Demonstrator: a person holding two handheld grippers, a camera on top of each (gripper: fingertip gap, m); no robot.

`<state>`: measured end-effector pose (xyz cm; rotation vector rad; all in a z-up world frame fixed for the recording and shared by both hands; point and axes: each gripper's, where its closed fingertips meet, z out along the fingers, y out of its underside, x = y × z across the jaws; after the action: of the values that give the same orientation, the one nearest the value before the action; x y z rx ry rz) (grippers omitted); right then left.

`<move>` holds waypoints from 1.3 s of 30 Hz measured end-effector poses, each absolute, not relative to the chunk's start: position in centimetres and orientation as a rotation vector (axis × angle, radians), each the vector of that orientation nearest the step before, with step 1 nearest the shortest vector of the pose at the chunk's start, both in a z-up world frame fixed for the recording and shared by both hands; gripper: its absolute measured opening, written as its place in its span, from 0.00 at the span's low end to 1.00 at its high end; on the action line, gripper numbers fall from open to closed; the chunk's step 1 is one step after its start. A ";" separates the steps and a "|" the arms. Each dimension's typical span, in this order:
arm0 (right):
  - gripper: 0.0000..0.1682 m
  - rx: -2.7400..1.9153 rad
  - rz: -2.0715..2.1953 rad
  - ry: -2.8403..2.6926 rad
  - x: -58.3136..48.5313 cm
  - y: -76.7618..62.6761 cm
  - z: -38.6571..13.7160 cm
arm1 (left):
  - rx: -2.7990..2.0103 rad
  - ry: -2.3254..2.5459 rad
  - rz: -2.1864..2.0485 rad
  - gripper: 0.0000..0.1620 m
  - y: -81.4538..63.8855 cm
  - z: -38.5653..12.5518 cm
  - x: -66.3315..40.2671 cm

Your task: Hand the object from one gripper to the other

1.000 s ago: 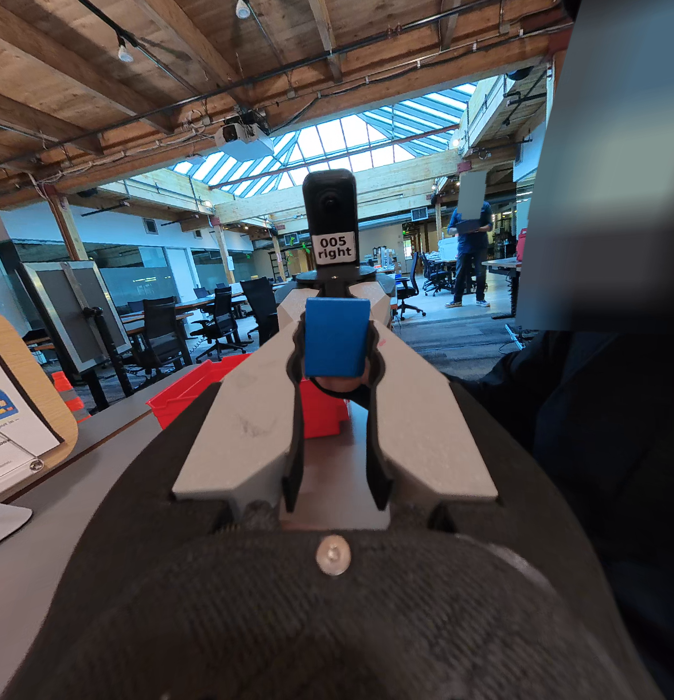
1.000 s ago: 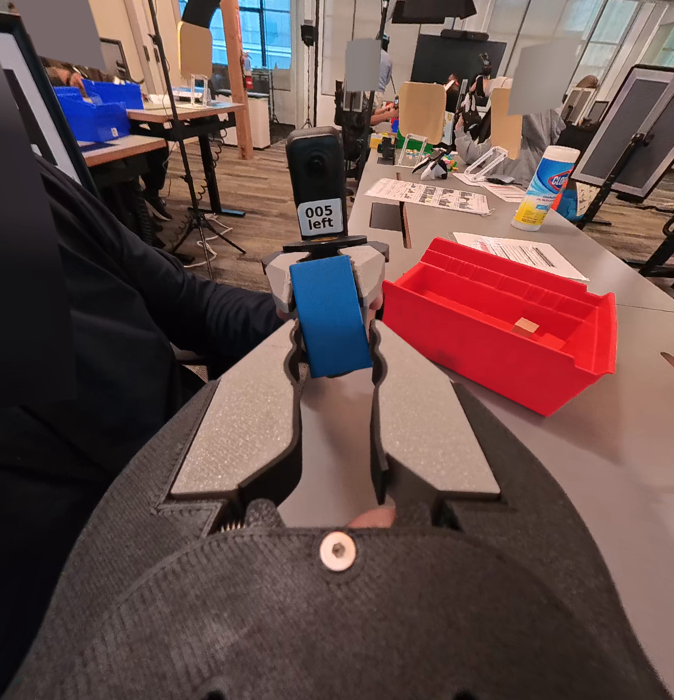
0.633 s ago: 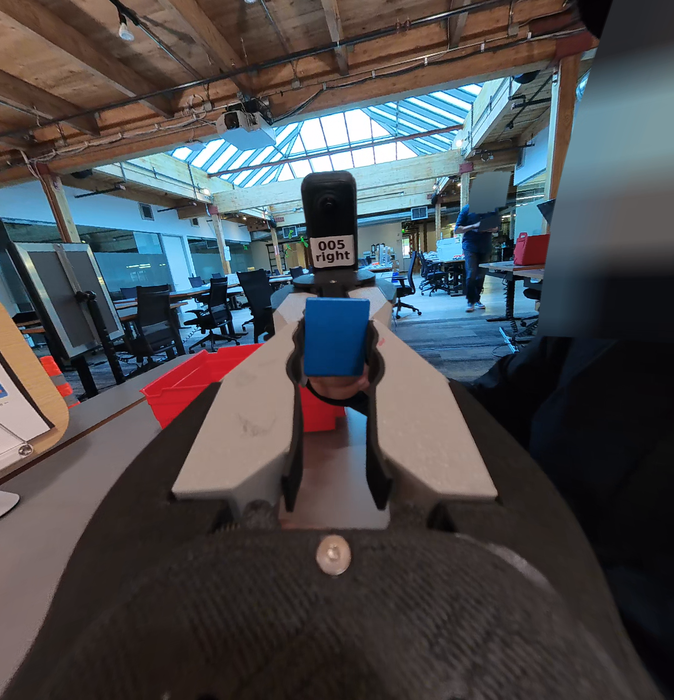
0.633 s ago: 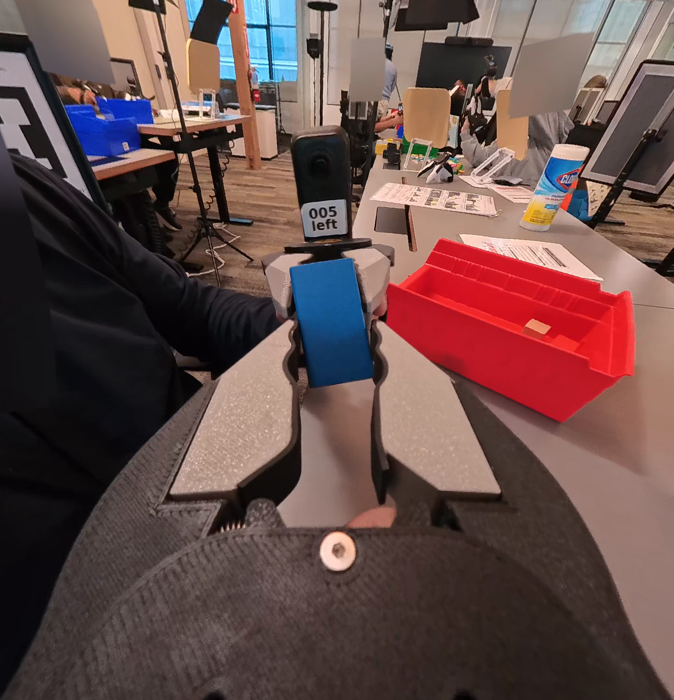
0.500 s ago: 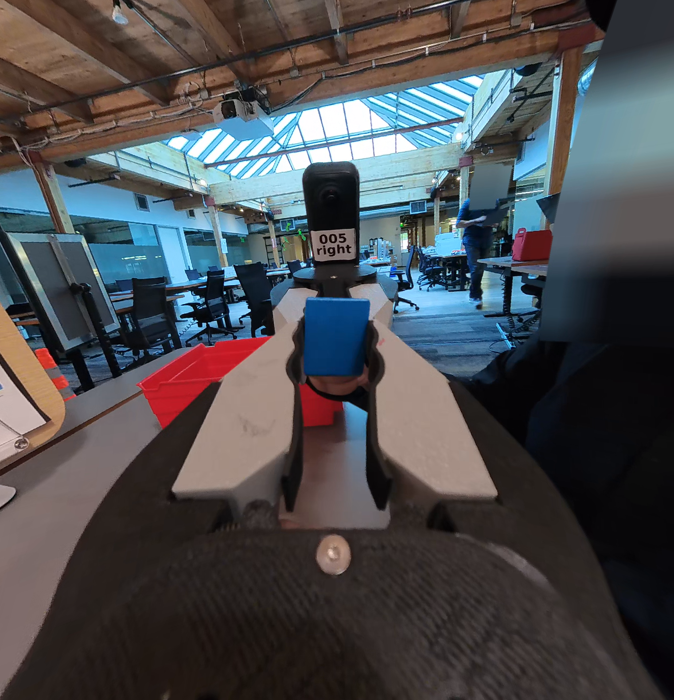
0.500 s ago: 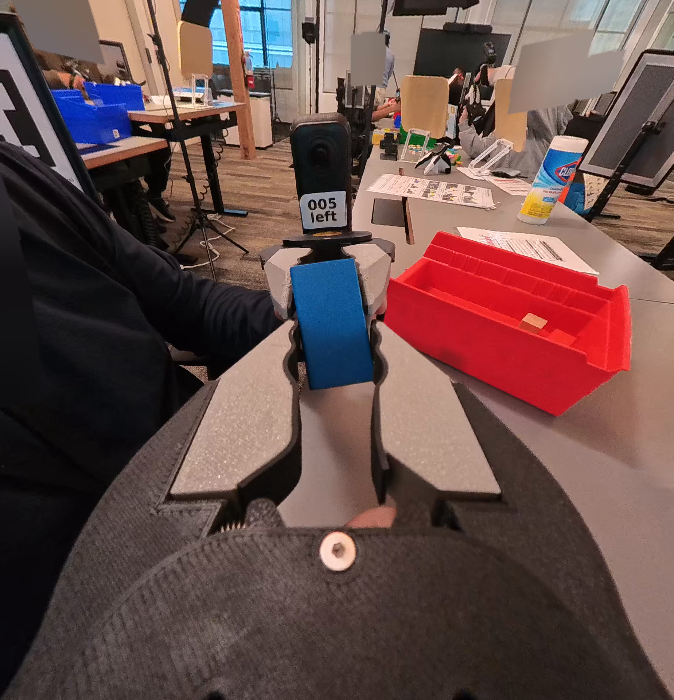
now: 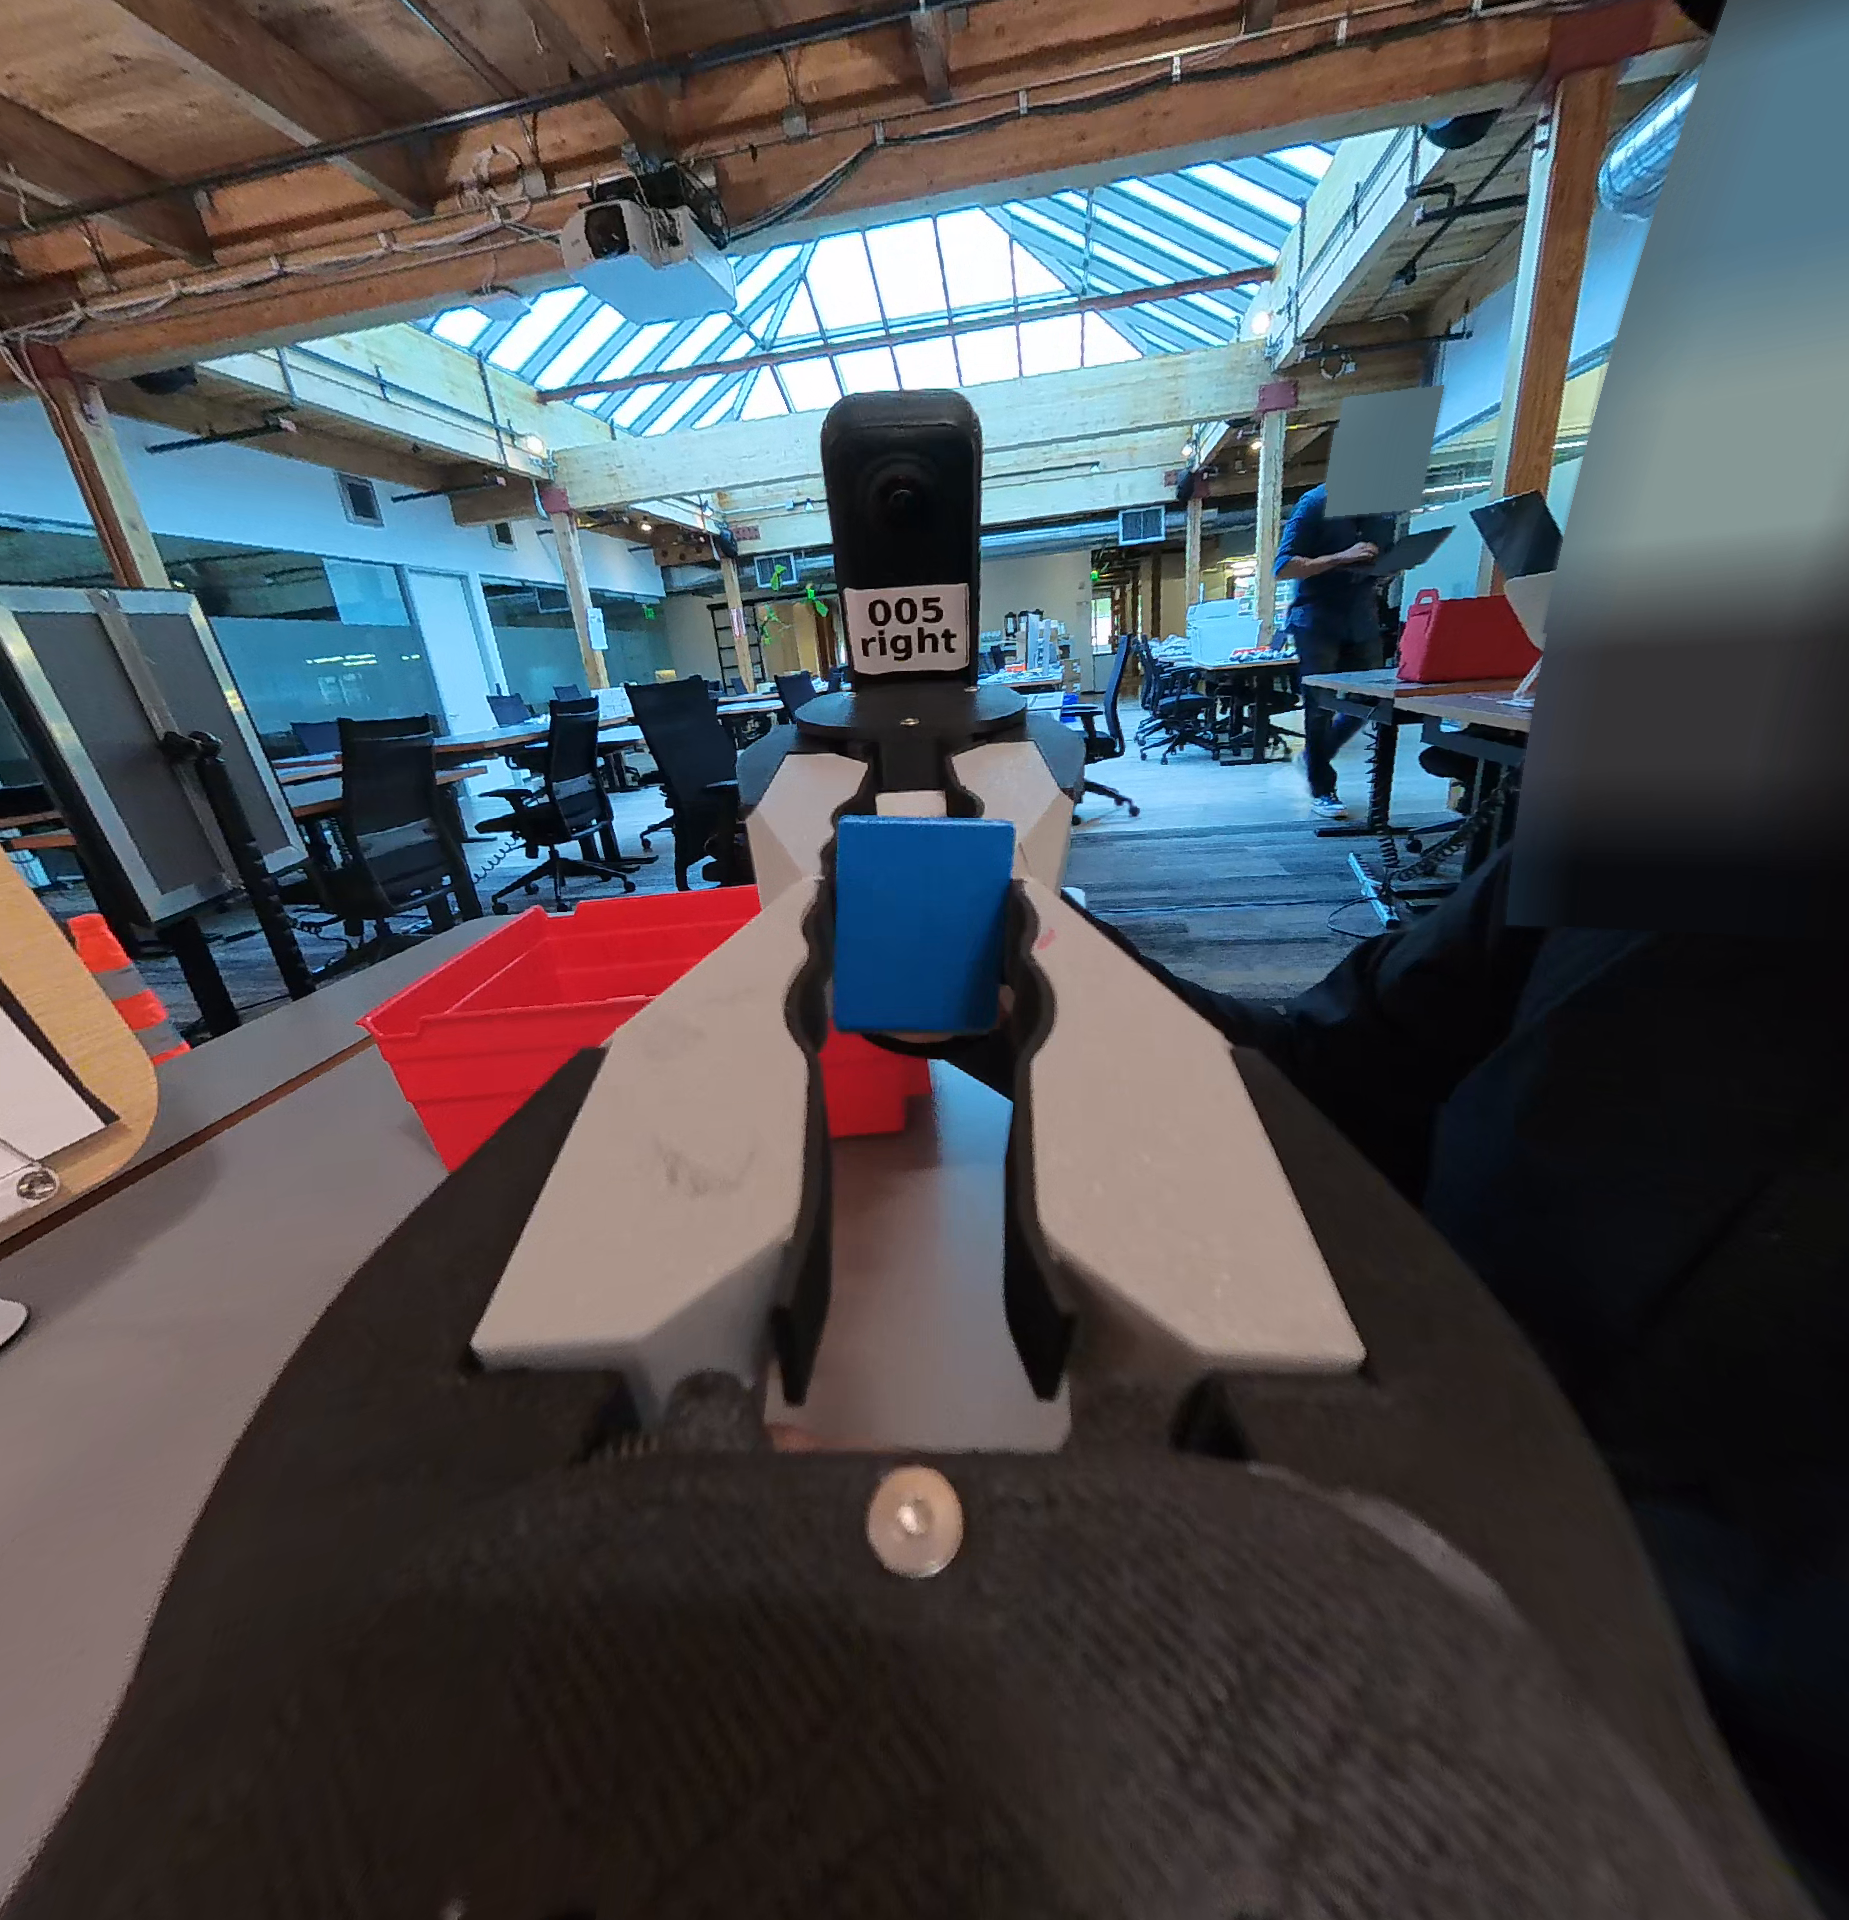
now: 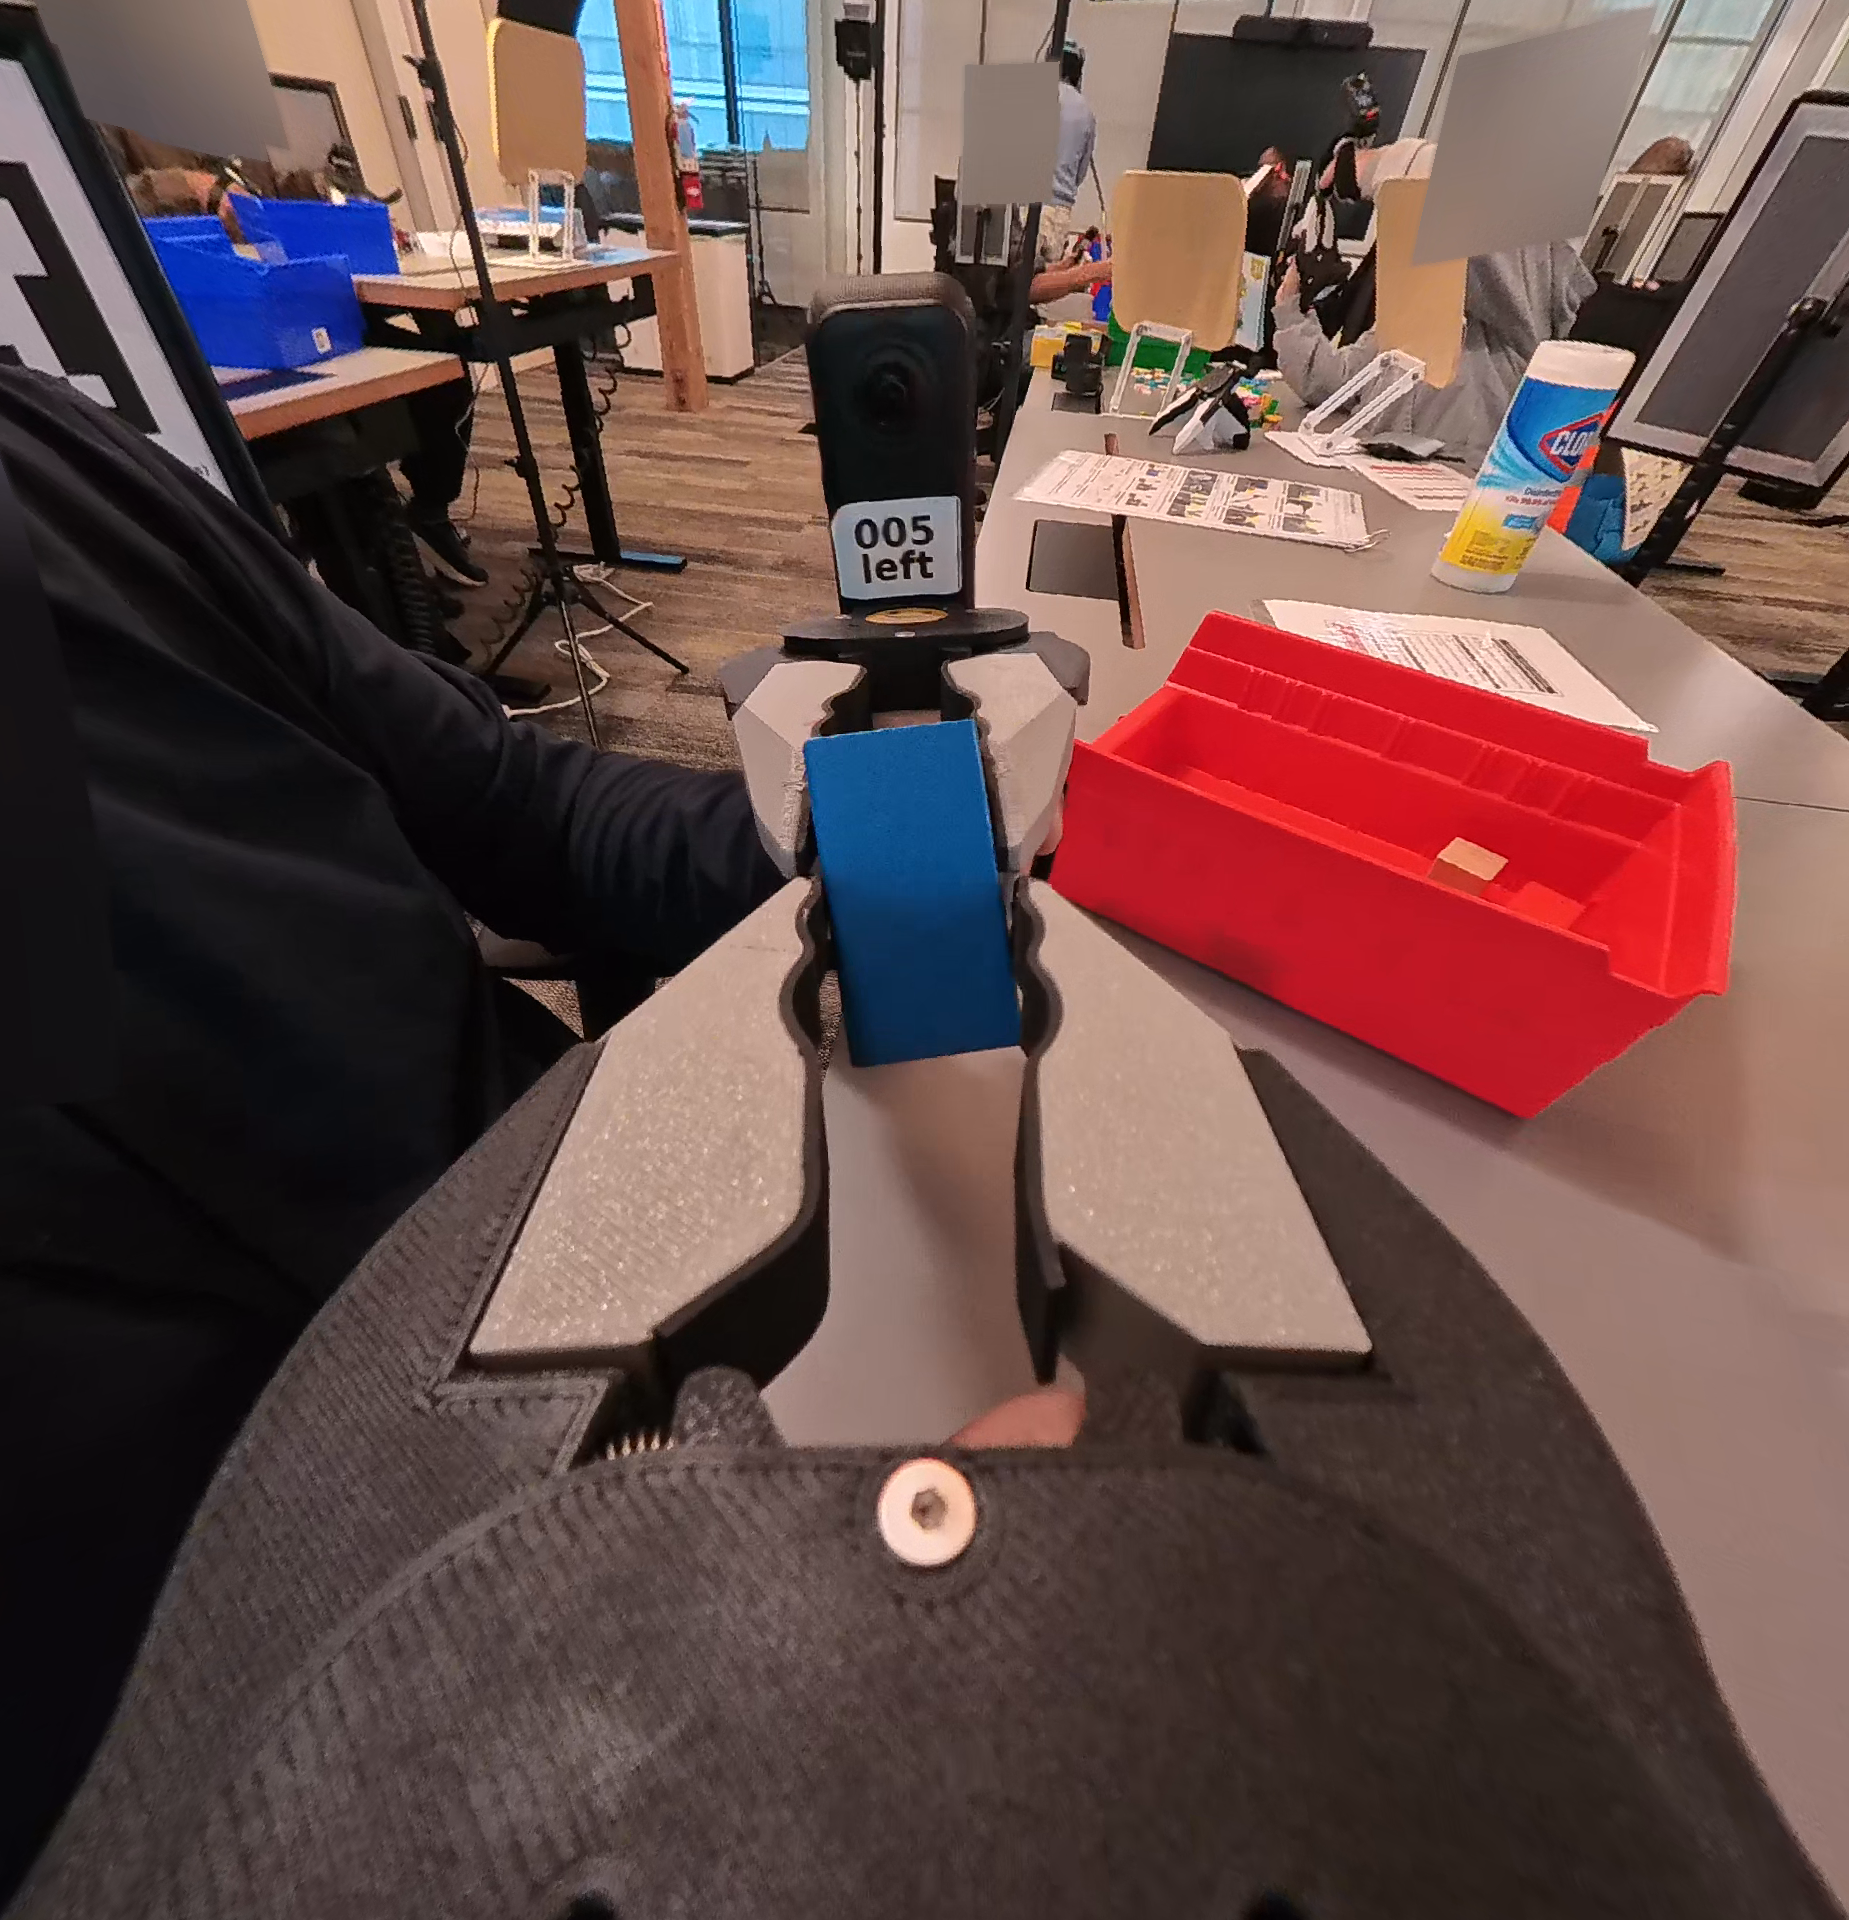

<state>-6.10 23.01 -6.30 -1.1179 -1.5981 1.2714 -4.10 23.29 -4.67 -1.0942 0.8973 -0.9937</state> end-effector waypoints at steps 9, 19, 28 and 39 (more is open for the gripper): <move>0.19 -1.118 1.314 -1.595 -6.4 23.0 -6.3 | -1.104 0.858 -1.061 0.19 23.4 -4.4 -4.3; 0.19 -1.204 1.286 -1.396 -3.5 28.3 -4.3 | -1.221 0.726 -1.017 0.33 25.9 -3.7 -7.5; 0.19 -1.744 0.620 -0.841 13.6 47.2 -8.5 | -1.273 0.685 -0.982 0.26 26.9 -3.3 -10.0; 0.19 -2.417 0.235 -0.665 22.7 52.5 -23.6 | -1.333 0.781 -0.891 0.27 26.5 -4.9 -8.3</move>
<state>22.71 52.50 -23.61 -2.4166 -0.6647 0.2353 -8.31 26.54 -4.86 -1.3333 0.7806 -0.8909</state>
